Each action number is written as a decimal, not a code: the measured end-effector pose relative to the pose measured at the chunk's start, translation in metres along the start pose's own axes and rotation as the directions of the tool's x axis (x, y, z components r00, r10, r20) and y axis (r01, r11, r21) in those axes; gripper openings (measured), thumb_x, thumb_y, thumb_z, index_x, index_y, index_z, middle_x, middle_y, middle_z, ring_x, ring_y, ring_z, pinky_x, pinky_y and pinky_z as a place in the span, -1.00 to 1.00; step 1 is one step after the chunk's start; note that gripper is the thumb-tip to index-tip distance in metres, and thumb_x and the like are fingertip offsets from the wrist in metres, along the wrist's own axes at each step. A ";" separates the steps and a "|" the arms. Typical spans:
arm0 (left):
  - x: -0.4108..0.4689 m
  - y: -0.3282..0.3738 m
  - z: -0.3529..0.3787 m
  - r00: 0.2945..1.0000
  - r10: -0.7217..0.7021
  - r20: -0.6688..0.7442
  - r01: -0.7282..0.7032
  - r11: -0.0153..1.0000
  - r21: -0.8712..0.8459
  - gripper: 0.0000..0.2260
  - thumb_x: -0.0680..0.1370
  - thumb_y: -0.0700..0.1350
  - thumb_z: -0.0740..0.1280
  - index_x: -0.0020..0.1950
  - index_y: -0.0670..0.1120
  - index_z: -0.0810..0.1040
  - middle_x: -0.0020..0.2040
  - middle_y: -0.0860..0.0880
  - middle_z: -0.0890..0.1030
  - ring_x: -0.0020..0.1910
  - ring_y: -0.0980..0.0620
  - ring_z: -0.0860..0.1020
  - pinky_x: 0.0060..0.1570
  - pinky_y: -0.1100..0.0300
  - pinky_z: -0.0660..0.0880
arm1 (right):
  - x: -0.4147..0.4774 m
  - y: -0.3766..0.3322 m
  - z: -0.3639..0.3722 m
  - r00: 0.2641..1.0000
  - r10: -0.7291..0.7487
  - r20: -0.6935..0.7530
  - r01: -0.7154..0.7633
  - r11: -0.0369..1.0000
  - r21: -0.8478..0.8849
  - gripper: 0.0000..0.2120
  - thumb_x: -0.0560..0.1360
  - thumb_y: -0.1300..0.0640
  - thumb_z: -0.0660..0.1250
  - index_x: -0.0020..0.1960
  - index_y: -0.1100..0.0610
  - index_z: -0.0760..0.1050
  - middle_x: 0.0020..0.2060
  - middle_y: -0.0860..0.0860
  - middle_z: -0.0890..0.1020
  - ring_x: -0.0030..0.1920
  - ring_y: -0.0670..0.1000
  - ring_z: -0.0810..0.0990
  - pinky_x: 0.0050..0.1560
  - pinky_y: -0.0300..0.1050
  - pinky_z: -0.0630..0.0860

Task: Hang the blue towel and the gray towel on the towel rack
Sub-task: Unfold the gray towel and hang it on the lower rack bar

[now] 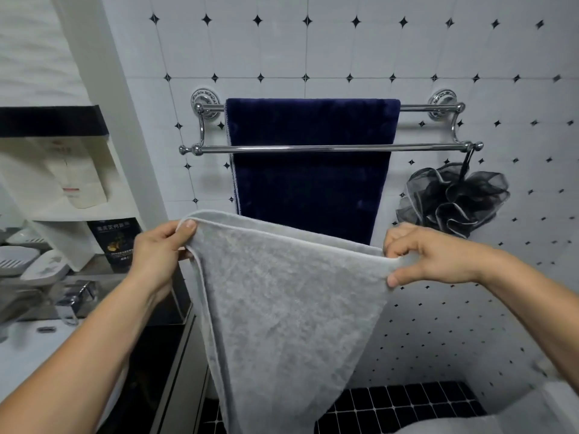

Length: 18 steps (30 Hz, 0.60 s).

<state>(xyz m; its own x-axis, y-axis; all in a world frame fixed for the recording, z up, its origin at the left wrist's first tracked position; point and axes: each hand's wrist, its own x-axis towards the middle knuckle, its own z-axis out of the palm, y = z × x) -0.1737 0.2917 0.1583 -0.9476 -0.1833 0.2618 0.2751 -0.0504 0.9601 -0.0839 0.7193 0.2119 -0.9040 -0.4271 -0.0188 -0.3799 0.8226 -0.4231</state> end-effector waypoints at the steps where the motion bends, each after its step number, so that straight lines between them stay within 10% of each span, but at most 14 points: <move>1: 0.001 0.002 0.000 1.000 0.006 0.006 -0.006 1.000 0.004 -0.88 0.54 -0.17 0.39 -0.15 -0.04 0.70 -0.35 0.10 0.70 -0.37 0.19 0.61 -0.36 0.35 0.54 | 0.000 0.000 -0.003 1.000 0.021 0.023 -0.021 1.000 -0.020 -0.74 0.26 -0.34 0.46 -0.21 -0.18 0.62 -0.04 -0.24 0.46 0.14 -0.15 0.40 0.16 -0.20 0.34; 4: 0.002 0.003 -0.001 0.995 0.031 0.090 -0.035 0.998 0.045 -0.85 0.51 -0.16 0.43 -0.22 -0.01 0.74 -0.29 0.06 0.72 -0.29 0.12 0.63 -0.20 0.31 0.57 | -0.001 0.008 -0.012 0.987 0.157 0.024 -0.155 0.986 -0.054 -0.81 0.20 -0.27 0.48 -0.30 -0.19 0.61 0.01 -0.30 0.47 0.07 -0.21 0.46 0.03 -0.31 0.36; 7: -0.003 0.000 0.007 0.985 0.034 0.171 -0.054 0.992 0.112 -0.92 0.47 -0.11 0.48 -0.22 0.01 0.74 -0.28 0.03 0.73 -0.28 0.13 0.65 -0.19 0.30 0.59 | 0.009 0.019 -0.017 0.926 0.280 -0.255 -0.319 0.939 -0.127 -0.83 0.21 -0.02 0.57 -0.43 -0.07 0.57 -0.42 -0.12 0.57 -0.38 -0.06 0.50 -0.40 -0.20 0.37; 11: 0.000 0.000 0.013 0.992 -0.014 0.126 0.000 0.994 0.108 -0.94 0.43 -0.04 0.51 -0.22 0.00 0.74 -0.27 0.00 0.73 -0.26 0.04 0.66 -0.10 0.12 0.60 | 0.024 0.022 -0.010 0.740 0.390 -0.547 -0.348 0.919 0.185 -0.84 0.25 0.23 0.53 -0.32 0.09 0.56 -0.46 -0.01 0.54 -0.42 -0.03 0.44 -0.40 -0.18 0.35; 15: 0.006 0.002 -0.002 0.997 -0.082 0.005 0.082 0.996 0.047 -0.91 0.35 -0.04 0.55 -0.34 0.00 0.72 -0.38 0.05 0.69 -0.39 0.13 0.62 -0.35 0.29 0.54 | 0.008 0.010 -0.001 0.979 0.178 -0.098 -0.079 0.778 0.623 -0.53 0.26 0.28 0.62 0.09 0.03 0.56 -0.28 0.00 0.69 -0.27 -0.05 0.64 -0.27 -0.28 0.55; 18: 0.005 -0.003 -0.007 0.994 -0.105 -0.023 0.106 0.994 0.030 -0.89 0.32 -0.05 0.55 -0.38 -0.02 0.71 -0.43 0.06 0.67 -0.46 0.16 0.59 -0.42 0.34 0.51 | 0.012 0.014 -0.002 0.959 0.274 -0.069 -0.229 0.897 0.379 -0.71 0.31 0.14 0.60 0.00 0.06 0.63 -0.30 0.04 0.69 -0.36 -0.08 0.60 -0.39 -0.33 0.48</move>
<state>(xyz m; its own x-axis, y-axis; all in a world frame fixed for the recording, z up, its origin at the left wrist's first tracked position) -0.1783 0.2839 0.1556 -0.9671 -0.1999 0.1572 0.1683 -0.0397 0.9849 -0.1002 0.7267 0.2072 -0.9848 -0.1583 -0.0713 -0.0595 0.6932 -0.7182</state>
